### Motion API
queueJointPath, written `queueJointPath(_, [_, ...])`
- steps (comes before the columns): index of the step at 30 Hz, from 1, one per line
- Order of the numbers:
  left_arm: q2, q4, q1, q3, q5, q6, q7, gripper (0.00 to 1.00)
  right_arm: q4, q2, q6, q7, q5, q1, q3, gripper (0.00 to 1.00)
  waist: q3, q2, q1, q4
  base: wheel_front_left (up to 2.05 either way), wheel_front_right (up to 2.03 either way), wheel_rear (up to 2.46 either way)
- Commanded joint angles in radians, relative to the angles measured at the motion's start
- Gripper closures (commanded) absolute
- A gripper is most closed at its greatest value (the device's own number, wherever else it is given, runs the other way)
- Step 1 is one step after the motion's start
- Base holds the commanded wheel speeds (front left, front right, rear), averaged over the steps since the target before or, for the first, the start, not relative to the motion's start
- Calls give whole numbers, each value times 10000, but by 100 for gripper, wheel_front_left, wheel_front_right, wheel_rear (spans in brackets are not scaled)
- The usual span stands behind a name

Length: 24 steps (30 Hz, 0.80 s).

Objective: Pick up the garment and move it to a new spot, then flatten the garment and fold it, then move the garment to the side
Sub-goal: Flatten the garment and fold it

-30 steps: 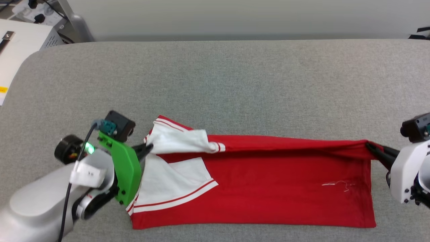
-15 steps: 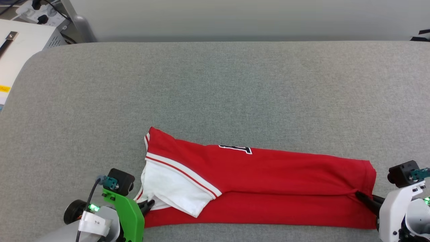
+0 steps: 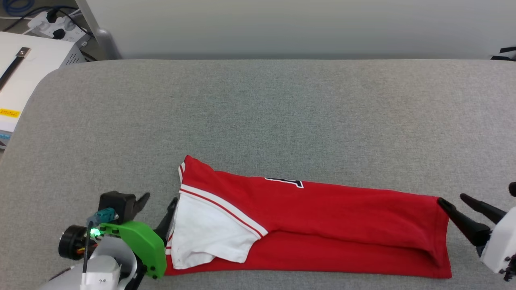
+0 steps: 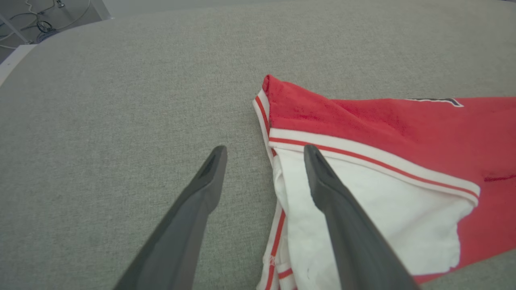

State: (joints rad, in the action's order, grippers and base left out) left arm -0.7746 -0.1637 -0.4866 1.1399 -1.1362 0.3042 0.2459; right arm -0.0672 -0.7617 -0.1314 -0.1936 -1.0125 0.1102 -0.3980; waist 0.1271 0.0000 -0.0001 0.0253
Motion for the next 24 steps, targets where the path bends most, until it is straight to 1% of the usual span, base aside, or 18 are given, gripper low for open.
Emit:
queueJointPath(1, [4,134,224,-418,347,386,118,0,155,-194,7,-147,-170,-171,263,0,-52,0,1,45,0,0,0])
queueJointPath(3, [99,385,387,-1065,811,774,146,0,205,-401,7,-459,-378,-297,582,0,-64,0,1,87,0,0,0])
queueJointPath(6, [331,810,950,-2291,1917,1329,153,0,129,-683,7,-1327,-868,-499,976,0,-42,0,1,145,0,0,0])
queueJointPath(8, [524,1034,1368,-3049,2622,1590,155,0,-2,-813,7,-1979,-1217,-615,1128,0,-11,0,1,185,0,0,0])
queueJointPath(11, [891,1348,1966,-4167,3685,1847,156,0,-171,-1022,7,-2818,-1525,-751,1210,0,95,0,1,274,0,0,0])
queueJointPath(15, [1443,1675,2564,-5274,4917,1938,157,0,-447,-946,7,-3342,-1801,-788,1344,0,272,0,1,431,0,0,0])
queueJointPath(18, [1982,1797,3007,-5994,5730,1935,157,0,-703,-669,7,-3527,-1926,-716,1388,0,429,0,1,554,0,0,0])
queueJointPath(22, [2586,1808,3386,-6643,6592,1763,157,0,-870,-325,7,-3721,-1970,-592,1227,0,669,0,1,727,0,0,0])
queueJointPath(24, [2890,1872,3481,-6932,7000,1587,157,0,-922,-184,7,-3739,-1936,-498,1139,0,795,0,1,804,0,0,0])
